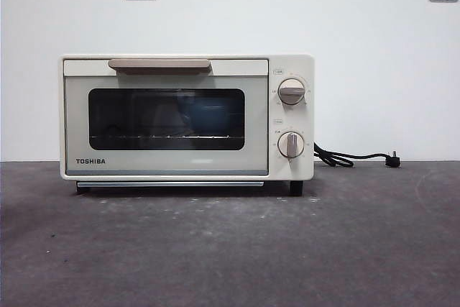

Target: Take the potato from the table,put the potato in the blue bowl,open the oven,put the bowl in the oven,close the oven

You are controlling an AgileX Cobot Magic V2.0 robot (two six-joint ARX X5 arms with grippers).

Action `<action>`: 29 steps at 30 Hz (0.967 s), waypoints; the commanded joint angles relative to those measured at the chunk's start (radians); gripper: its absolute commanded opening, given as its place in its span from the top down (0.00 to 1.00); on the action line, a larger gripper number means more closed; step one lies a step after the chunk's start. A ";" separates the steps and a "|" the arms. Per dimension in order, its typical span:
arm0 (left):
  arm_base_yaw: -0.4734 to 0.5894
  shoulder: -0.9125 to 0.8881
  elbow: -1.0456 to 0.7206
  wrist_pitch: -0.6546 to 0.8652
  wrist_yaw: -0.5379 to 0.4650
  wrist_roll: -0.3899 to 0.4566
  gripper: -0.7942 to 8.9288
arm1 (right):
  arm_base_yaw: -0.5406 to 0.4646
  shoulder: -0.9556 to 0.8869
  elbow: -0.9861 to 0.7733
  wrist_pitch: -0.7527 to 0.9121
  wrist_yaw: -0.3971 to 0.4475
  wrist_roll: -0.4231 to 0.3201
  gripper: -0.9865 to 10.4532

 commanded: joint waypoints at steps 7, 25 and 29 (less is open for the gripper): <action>0.003 -0.111 -0.192 0.017 -0.098 0.012 0.92 | 0.001 -0.029 -0.001 0.001 0.003 0.010 0.91; 0.002 -0.217 -0.274 -0.195 -0.069 -0.045 0.92 | 0.001 -0.092 -0.001 0.001 0.003 0.010 0.91; 0.002 -0.217 -0.274 -0.195 -0.066 -0.045 0.92 | 0.001 -0.106 0.000 0.001 0.003 0.010 0.91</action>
